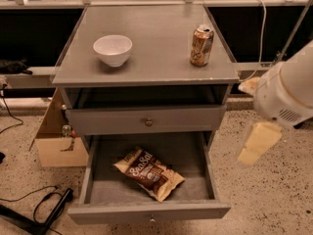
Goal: Pick brown chip bag from middle drawer and place on counter
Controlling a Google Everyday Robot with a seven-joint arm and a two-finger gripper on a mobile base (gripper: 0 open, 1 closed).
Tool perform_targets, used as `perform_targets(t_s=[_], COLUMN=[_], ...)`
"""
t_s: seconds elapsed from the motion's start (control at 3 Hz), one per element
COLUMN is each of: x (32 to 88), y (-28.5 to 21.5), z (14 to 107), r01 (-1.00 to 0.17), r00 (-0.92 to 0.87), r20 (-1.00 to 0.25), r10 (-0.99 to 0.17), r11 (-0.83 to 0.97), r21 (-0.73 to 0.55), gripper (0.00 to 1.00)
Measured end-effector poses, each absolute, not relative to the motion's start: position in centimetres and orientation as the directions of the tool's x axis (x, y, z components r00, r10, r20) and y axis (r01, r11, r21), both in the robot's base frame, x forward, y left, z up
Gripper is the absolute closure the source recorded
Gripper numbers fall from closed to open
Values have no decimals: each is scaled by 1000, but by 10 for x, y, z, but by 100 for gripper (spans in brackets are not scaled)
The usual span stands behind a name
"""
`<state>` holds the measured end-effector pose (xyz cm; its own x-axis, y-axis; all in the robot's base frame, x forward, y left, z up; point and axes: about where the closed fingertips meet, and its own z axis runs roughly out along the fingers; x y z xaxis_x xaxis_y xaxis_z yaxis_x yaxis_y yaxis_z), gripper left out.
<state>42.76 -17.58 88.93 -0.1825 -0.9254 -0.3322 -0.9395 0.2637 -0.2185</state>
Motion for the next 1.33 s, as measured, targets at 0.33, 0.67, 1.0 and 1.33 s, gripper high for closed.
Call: perform_targets(t_s=[0.33,0.67,1.0,1.33], x=[422,436,456,454], y=[-152,-138,-137,-137], z=[809,739,739,741], r01=[-948,-942,-923,-925], r00=[-200,-228,-224,-222], r20=[-391,-448,-479,-475], r10=[-898,-864,-849,-852], r11=[278,312,342,338], r21=[-155,-123,-175,-174], gripper=[0,0,0,0])
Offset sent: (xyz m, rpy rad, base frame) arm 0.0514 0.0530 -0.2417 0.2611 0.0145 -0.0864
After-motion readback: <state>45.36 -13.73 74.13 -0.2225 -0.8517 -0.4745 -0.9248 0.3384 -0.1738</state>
